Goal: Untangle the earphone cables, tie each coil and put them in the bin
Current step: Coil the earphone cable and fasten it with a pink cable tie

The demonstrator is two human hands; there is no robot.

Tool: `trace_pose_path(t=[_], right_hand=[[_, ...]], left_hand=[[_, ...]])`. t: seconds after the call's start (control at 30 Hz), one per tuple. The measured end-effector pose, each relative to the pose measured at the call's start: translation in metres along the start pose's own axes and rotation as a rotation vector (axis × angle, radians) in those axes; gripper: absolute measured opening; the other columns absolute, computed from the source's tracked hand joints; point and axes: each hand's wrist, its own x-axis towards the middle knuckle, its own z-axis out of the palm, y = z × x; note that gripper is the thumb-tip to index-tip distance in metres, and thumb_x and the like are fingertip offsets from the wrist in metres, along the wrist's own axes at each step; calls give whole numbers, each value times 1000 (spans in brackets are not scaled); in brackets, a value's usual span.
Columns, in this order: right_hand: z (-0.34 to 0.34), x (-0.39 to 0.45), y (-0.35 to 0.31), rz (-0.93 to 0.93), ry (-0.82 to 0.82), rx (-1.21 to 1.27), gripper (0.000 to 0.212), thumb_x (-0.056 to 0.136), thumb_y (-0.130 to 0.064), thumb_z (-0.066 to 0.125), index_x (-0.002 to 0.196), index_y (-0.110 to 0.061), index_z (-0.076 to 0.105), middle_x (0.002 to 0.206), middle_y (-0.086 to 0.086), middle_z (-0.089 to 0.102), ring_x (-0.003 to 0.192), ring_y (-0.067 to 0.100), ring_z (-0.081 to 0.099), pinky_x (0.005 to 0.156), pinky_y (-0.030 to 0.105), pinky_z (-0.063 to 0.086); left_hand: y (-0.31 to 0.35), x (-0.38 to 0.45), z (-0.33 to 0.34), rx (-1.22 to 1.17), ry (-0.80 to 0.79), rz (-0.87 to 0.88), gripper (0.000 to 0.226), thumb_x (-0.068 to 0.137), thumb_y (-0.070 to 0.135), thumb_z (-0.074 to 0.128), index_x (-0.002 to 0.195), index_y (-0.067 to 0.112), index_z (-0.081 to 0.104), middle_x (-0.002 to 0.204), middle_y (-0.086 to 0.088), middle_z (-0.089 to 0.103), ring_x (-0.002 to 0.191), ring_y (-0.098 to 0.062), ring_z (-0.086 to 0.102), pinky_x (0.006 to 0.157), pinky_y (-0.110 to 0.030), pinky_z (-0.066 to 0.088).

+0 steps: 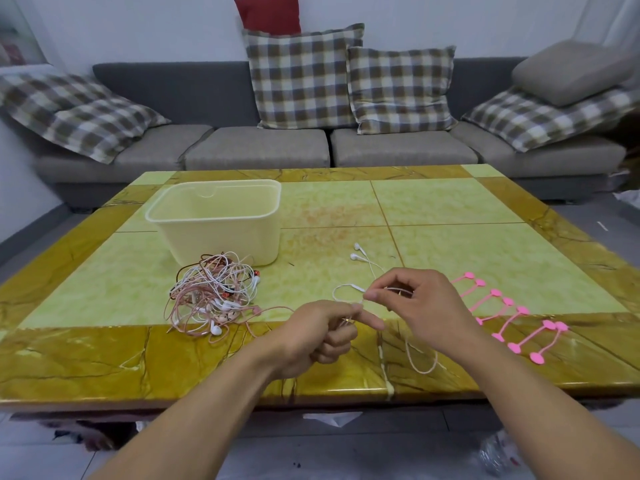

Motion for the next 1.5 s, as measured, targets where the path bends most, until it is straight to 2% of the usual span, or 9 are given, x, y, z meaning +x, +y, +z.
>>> trace_pose_path(t=[0.17, 0.3, 0.57, 0.77, 0.83, 0.97, 1.07, 1.3, 1.5], right_hand=[[2, 3, 3, 50, -21, 122, 7, 87, -22, 78, 82, -18, 77, 72, -8, 71, 68, 5, 61, 68, 23, 46], [-4, 5, 4, 121, -162, 212, 16, 83, -37, 78, 87, -21, 80, 72, 5, 56, 71, 18, 46, 72, 32, 39], [4, 3, 0, 145, -265, 154, 11, 89, -32, 76, 87, -23, 82, 87, 13, 73, 80, 5, 56, 78, 25, 42], [9, 4, 1, 152, -198, 99, 14, 90, -20, 72, 82, -10, 78, 65, -3, 46, 65, 8, 38, 60, 23, 31], [16, 4, 1, 143, -237, 107, 15, 88, -26, 73, 85, -13, 79, 71, -1, 53, 71, 8, 44, 69, 27, 37], [15, 5, -4, 221, -257, 420, 15, 95, -11, 67, 104, -5, 76, 64, -14, 59, 56, -1, 42, 61, 14, 34], [9, 10, -2, 210, -227, 485, 30, 86, -36, 70, 102, -11, 78, 66, 5, 40, 59, 12, 22, 57, 27, 20], [15, 13, 2, 248, 112, 488, 11, 96, -26, 68, 92, -18, 76, 52, -18, 38, 51, 6, 26, 51, 15, 28], [20, 4, 5, 331, -99, 251, 15, 96, -25, 68, 99, -17, 79, 60, -13, 58, 43, 0, 40, 42, 11, 32]], left_hand=[[-1, 2, 6, -179, -30, -32, 40, 103, 25, 42, 84, 11, 73, 49, 7, 14, 43, -9, 8, 42, -24, 7], [0, 2, 2, -323, 49, 4, 33, 95, 24, 47, 67, 13, 60, 44, 7, 15, 39, -9, 10, 40, -22, 7], [0, 1, 2, -426, 21, 10, 32, 94, 24, 47, 63, 17, 48, 44, 7, 16, 41, -9, 7, 40, -23, 5], [0, -3, 6, -431, -115, -62, 43, 96, 31, 49, 56, 19, 41, 45, 7, 13, 41, -8, 8, 40, -22, 7], [1, -4, 5, -487, -165, -42, 40, 98, 31, 49, 62, 17, 55, 46, 8, 14, 41, -7, 10, 40, -21, 10], [10, -7, -3, -649, -193, 33, 43, 103, 27, 41, 126, 4, 68, 50, 7, 13, 44, -6, 12, 43, -21, 12], [14, -12, -8, -628, -183, 54, 42, 103, 29, 41, 115, 5, 73, 50, 7, 13, 44, -6, 12, 43, -21, 12], [9, -14, 4, -442, -186, -44, 41, 104, 32, 40, 87, 9, 71, 50, 7, 17, 44, -7, 13, 40, -19, 15], [10, -14, 3, -521, -86, 97, 35, 101, 15, 41, 113, 0, 70, 55, 2, 33, 44, -8, 28, 42, -19, 24]])
